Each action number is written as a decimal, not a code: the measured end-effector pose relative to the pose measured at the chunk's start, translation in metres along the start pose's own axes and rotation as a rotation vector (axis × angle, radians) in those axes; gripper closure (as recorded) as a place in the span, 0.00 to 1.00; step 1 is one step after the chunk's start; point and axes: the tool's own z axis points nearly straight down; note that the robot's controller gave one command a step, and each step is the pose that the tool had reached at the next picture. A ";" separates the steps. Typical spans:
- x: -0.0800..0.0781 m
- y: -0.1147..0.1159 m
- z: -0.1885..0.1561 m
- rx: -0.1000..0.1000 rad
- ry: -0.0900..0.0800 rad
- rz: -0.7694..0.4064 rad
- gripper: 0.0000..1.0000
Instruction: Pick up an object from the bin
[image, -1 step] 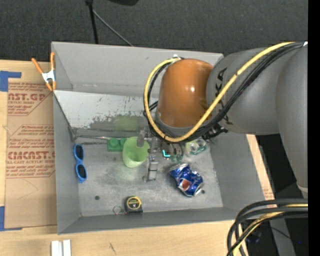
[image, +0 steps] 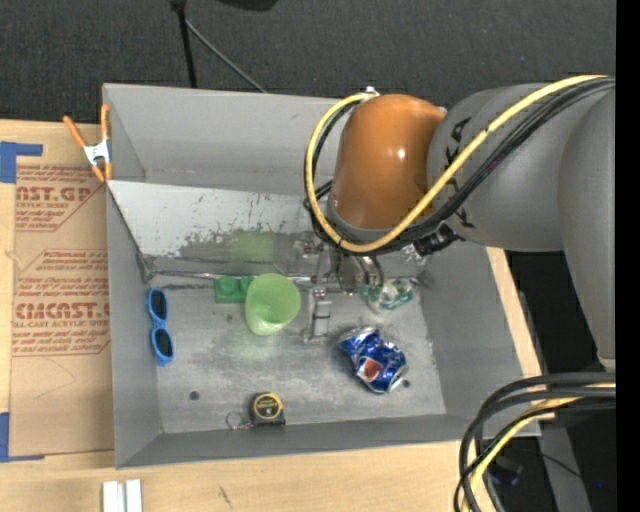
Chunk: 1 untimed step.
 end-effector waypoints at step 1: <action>0.006 0.064 0.112 -0.002 0.008 -0.050 0.00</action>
Offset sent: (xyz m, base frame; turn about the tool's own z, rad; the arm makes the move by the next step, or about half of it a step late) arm -0.0052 0.0602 -0.1076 -0.0460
